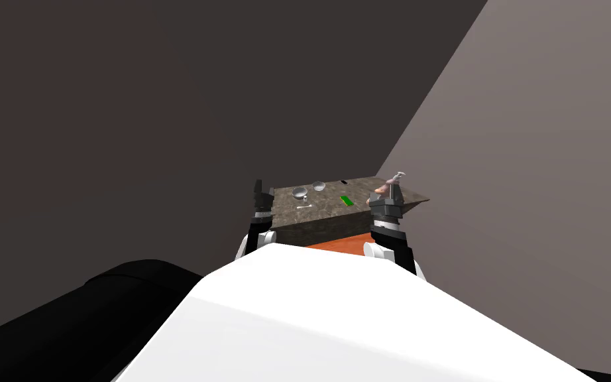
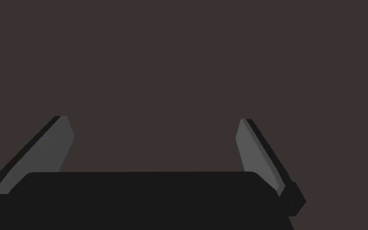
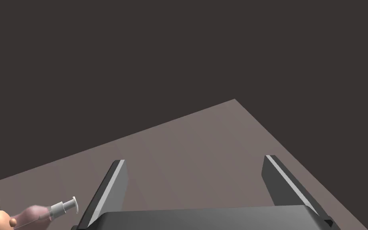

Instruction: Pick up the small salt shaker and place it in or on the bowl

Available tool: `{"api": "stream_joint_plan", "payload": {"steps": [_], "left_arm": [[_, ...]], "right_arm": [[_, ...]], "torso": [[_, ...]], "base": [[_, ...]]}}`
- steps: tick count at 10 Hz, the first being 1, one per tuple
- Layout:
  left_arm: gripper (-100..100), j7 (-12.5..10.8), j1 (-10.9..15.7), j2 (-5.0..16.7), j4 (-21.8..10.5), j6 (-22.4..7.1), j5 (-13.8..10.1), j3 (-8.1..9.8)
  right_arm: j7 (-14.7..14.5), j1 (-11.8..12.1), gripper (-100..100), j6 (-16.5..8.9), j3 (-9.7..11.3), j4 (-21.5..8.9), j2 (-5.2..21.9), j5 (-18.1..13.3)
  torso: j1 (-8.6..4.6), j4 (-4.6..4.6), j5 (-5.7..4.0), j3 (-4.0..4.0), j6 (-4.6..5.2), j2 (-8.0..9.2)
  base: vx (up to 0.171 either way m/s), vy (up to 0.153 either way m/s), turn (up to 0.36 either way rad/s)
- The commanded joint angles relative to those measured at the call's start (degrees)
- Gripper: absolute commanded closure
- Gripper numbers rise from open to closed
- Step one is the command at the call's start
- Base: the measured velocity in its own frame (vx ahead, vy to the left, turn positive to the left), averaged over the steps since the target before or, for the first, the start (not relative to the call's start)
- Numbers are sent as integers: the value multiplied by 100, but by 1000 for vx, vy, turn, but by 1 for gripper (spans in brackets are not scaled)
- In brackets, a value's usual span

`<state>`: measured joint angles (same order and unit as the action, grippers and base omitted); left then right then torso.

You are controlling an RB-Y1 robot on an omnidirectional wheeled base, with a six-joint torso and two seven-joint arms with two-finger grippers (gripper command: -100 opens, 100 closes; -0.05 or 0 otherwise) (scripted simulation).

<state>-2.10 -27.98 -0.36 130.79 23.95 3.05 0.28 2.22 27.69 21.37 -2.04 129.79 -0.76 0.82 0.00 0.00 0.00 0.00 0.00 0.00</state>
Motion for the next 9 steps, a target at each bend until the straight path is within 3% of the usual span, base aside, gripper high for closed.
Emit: {"api": "stream_joint_plan", "payload": {"steps": [1,4,9], "left_arm": [[-100,10,1,183,-19,-72,-12,23],[-100,46,6,614,-83,-343,-60,118],[-100,137,24,1299,-249,-1058,-207,408]], "right_arm": [[0,0,0,0,0,0,0,0],[0,-2,0,0,1,0,-1,0],[0,-2,0,0,1,0,-1,0]], "torso": [[0,0,0,0,0,0],[-13,10,-3,26,1,45],[-29,12,-6,31,1,53]], "base": [[-51,-26,-5],[-127,-40,-17],[-131,-70,-28]]}}
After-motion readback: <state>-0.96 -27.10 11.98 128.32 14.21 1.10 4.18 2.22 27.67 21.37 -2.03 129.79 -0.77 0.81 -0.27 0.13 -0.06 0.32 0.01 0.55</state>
